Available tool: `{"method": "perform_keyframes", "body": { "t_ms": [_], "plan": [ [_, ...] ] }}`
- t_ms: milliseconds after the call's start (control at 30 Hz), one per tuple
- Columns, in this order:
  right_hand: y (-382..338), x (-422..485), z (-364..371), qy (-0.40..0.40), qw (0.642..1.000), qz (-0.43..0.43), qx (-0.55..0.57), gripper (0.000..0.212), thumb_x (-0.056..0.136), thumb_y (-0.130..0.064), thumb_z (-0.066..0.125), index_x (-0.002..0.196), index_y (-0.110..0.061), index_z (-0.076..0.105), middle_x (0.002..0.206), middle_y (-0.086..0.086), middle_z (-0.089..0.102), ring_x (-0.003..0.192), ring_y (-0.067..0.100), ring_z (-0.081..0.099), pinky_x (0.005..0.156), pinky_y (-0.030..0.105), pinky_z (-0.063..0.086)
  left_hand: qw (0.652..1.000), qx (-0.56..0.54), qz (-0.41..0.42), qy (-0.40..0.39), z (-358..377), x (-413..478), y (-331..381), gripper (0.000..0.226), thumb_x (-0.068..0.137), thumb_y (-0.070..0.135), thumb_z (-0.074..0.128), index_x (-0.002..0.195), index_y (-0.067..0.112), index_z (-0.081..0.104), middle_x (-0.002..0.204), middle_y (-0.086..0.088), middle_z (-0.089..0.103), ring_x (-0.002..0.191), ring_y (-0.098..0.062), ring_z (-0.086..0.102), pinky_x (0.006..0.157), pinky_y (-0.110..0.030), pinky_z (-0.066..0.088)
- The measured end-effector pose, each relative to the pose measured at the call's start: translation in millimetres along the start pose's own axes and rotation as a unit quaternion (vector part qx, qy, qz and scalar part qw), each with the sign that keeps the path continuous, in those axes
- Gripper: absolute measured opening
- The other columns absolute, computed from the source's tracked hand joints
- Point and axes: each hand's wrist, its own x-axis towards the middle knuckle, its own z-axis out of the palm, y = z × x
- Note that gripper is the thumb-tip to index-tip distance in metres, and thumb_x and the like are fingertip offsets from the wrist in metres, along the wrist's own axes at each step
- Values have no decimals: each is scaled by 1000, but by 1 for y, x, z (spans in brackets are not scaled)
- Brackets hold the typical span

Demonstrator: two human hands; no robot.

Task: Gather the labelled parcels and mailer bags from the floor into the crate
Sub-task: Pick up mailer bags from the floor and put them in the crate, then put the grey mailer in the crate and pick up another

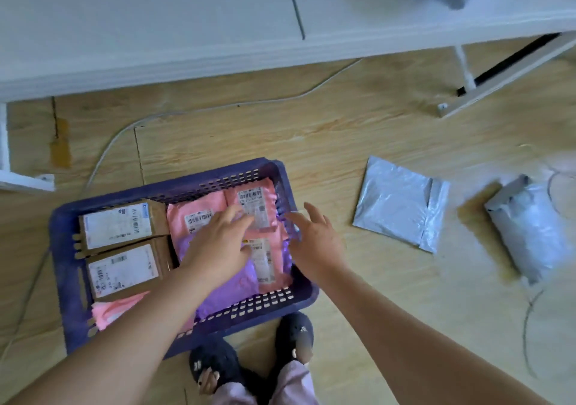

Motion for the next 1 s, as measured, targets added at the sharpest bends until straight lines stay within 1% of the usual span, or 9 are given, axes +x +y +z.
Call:
{"method": "perform_keyframes", "body": {
  "t_ms": [67, 133, 200, 267, 400, 500, 700, 800, 1000],
  "plan": [
    [6, -20, -37, 24, 999, 15, 33, 49, 91, -12, 49, 138, -24, 47, 152, 3, 31, 138, 23, 31, 110, 30, 28, 999, 12, 37, 10, -27, -6, 32, 51, 92, 26, 54, 141, 24, 39, 148, 7, 25, 133, -13, 34, 96, -26, 39],
    [13, -35, -62, 40, 998, 25, 52, 47, 87, -9, 52, 133, -22, 52, 143, 2, 43, 132, 22, 40, 106, 27, 32, 998, 5, 59, 22, -46, -14, 56, 50, 92, 26, 55, 140, 26, 40, 147, 8, 27, 129, -12, 40, 98, -23, 36],
    [29, -56, -95, 65, 993, 50, 80, 45, 86, -8, 52, 129, -21, 55, 135, 1, 51, 124, 20, 47, 97, 24, 36, 996, 4, 81, 23, -63, -18, 91, 50, 90, 25, 57, 138, 26, 43, 146, 6, 30, 126, -15, 44, 103, -27, 34],
    [48, -76, -122, 81, 988, 77, 103, 41, 87, -11, 51, 127, -23, 57, 128, 2, 56, 116, 20, 52, 90, 24, 39, 995, 3, 94, 24, -75, -19, 128, 50, 89, 25, 59, 137, 26, 45, 146, 5, 31, 128, -18, 42, 106, -32, 34],
    [98, -109, -157, 94, 979, 105, 145, 37, 88, -13, 51, 123, -23, 59, 125, 1, 58, 116, 18, 53, 92, 25, 40, 993, -6, 115, 23, -80, -17, 197, 47, 90, 21, 56, 135, 24, 46, 143, 5, 34, 126, -17, 42, 101, -26, 32],
    [151, -126, -177, 90, 973, 116, 179, 36, 88, -10, 52, 121, -22, 60, 123, -2, 59, 114, 16, 55, 92, 23, 40, 992, 4, 124, 16, -71, -8, 248, 47, 91, 19, 54, 136, 24, 44, 143, 7, 32, 130, -14, 36, 100, -22, 28],
    [273, -156, -222, 98, 964, 138, 206, 36, 89, -12, 52, 122, -23, 60, 122, -4, 60, 110, 15, 57, 82, 18, 39, 995, 10, 104, 0, -31, 15, 358, 48, 89, 16, 56, 135, 21, 45, 142, 3, 35, 131, -15, 37, 102, -26, 32],
    [339, -164, -249, 96, 960, 155, 214, 36, 87, -12, 52, 121, -24, 60, 119, -4, 61, 108, 16, 57, 84, 20, 41, 995, 20, 97, -7, -6, 34, 418, 50, 88, 16, 58, 136, 20, 46, 141, 2, 38, 130, -16, 40, 101, -26, 35],
    [417, -151, -282, 67, 958, 180, 214, 38, 88, -12, 50, 122, -24, 58, 120, -4, 59, 107, 14, 56, 84, 21, 41, 996, 25, 82, -1, 21, 76, 484, 54, 84, 17, 62, 135, 20, 46, 141, 1, 39, 129, -20, 42, 103, -30, 36]
  ]
}}
